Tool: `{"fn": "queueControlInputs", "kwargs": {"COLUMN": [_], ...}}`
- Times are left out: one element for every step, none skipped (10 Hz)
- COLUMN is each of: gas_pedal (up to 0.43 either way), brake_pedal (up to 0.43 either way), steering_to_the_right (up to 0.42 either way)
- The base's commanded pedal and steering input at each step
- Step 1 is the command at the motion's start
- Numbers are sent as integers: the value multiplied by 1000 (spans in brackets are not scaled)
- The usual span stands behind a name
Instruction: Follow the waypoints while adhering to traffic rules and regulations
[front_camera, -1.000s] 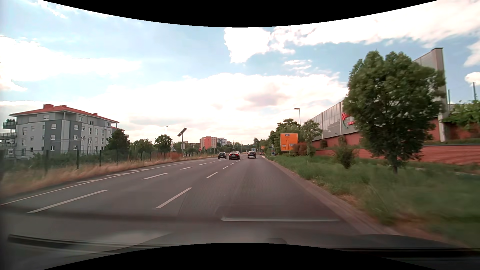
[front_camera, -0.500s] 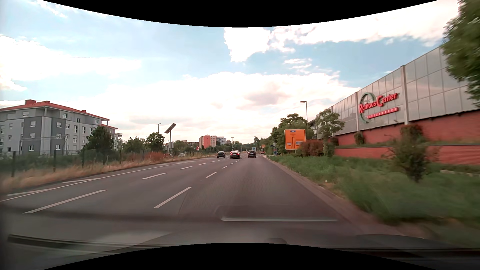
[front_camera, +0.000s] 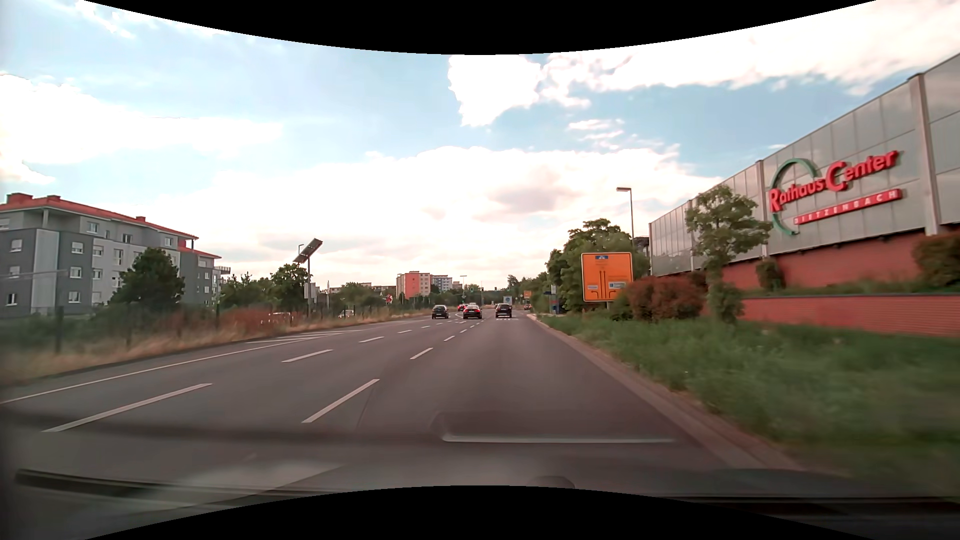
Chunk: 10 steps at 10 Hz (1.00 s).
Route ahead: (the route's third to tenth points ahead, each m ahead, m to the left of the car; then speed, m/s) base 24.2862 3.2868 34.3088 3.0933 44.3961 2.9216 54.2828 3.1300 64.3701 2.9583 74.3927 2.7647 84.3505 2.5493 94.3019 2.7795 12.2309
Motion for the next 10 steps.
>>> {"fn": "queueControlInputs", "kwargs": {"gas_pedal": [67,67,67,59,47,28,0,0,0,0], "brake_pedal": [0,0,0,0,0,0,0,0,0,0], "steering_to_the_right": [-5,-5,-5,-5,-4,-4,-4,-4,-4,-4]}}
